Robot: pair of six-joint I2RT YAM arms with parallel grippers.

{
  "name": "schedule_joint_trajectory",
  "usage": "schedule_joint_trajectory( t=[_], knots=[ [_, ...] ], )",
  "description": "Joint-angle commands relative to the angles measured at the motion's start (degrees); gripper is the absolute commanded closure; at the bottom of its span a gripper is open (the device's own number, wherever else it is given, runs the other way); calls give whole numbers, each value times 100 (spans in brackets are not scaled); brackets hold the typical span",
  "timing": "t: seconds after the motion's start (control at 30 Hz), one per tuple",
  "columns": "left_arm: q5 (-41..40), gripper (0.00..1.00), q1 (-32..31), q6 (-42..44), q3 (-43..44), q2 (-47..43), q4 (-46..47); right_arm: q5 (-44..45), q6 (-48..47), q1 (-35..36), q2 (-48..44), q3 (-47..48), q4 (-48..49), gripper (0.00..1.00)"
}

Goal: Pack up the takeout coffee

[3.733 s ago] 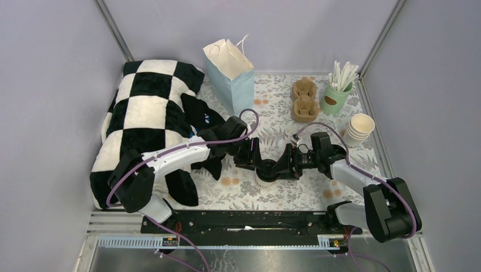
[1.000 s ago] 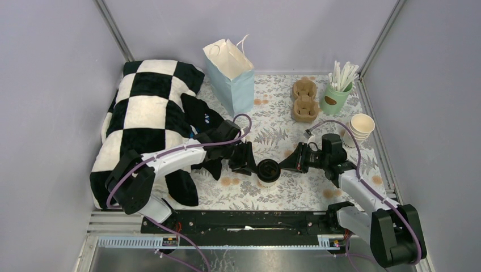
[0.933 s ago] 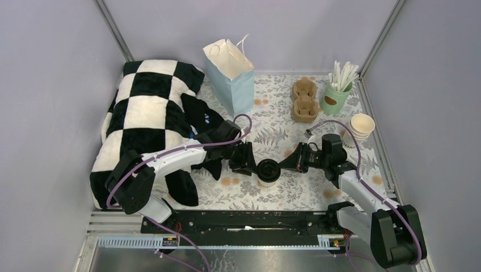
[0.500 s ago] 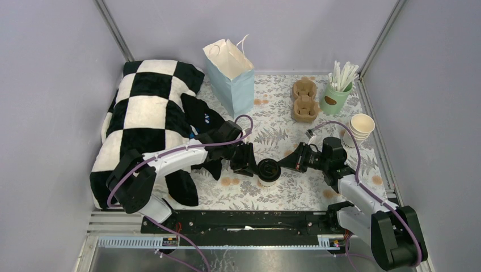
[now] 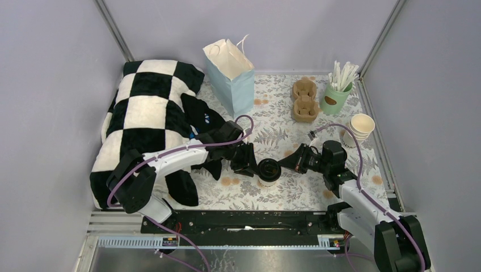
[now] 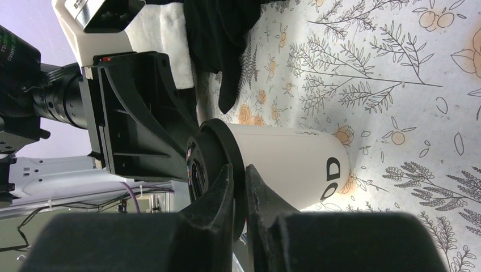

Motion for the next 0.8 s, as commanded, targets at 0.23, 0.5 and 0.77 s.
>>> schedule_joint_trajectory(
  t=[0.23,0.5,0.77],
  knots=[
    [-1453,60,-161,254,-398,470,-612,2354,-217,453,608,-287,-2567,100],
    [-1459,60,-166,274,-391,545,-610,2572,-186,888,780,-104,-2701,100],
    [-1351,59,-163,396,110,448,-835,1935,-678,885,-115,649,-2995,87]
  ],
)
